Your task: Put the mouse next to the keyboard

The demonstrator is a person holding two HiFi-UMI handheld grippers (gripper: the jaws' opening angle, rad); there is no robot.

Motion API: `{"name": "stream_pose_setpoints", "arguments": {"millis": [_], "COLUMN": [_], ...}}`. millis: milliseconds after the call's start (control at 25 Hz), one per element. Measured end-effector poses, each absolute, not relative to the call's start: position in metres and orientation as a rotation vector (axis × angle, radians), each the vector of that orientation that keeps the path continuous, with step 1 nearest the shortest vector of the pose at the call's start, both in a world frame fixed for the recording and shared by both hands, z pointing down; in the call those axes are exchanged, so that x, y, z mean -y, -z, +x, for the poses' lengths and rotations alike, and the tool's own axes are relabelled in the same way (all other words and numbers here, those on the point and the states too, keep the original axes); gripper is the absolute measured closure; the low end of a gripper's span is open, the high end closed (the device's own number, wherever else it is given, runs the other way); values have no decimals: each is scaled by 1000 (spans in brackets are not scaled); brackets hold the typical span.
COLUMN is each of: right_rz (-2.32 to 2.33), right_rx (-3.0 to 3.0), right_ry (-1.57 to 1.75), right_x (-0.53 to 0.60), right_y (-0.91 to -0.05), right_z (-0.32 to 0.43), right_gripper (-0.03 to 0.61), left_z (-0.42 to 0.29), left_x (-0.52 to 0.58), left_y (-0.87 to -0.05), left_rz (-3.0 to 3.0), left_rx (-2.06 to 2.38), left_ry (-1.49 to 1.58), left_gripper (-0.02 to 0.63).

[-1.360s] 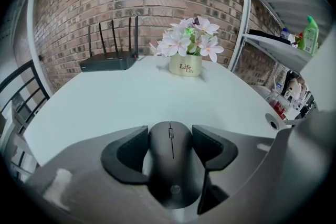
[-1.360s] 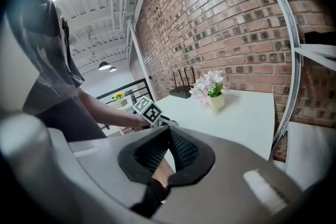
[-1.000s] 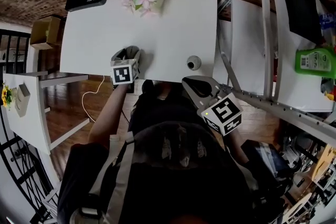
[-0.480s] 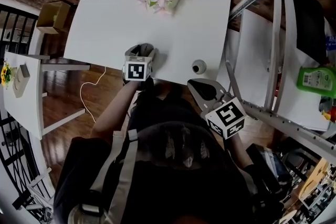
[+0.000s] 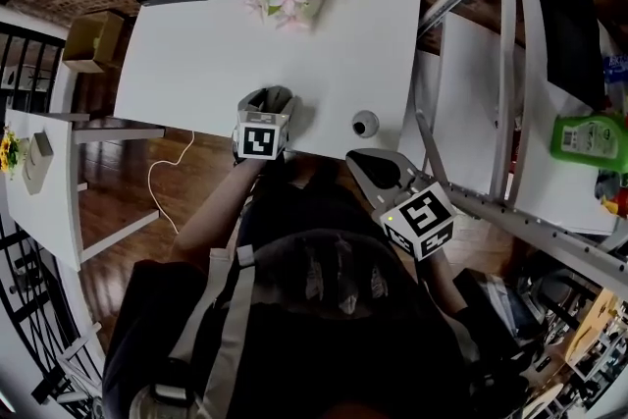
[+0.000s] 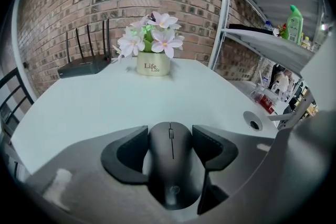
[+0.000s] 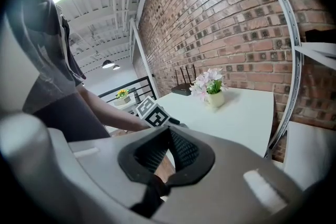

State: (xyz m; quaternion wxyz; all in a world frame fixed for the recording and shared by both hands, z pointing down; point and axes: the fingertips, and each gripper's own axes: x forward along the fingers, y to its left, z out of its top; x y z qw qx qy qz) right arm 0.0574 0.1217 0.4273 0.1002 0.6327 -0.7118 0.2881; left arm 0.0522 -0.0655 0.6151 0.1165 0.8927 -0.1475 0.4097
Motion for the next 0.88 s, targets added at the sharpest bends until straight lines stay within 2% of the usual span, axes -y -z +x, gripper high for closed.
{"name": "stream_pose_setpoints", "arguments": {"millis": [440, 880], "right_rz": [1896, 1876], "right_rx": [2086, 2031], "right_ry": [-868, -705], "right_x": [-125, -118], "right_y": [-430, -421], "right_z": [56, 58], "right_gripper": [574, 574], "left_z": [70, 87], "left_x": [37, 8], "left_y": [-614, -611], "left_rz": [2629, 2656], "left_rx": [296, 157], "left_ry": [-1203, -1209], "left_gripper": [347, 347]}}
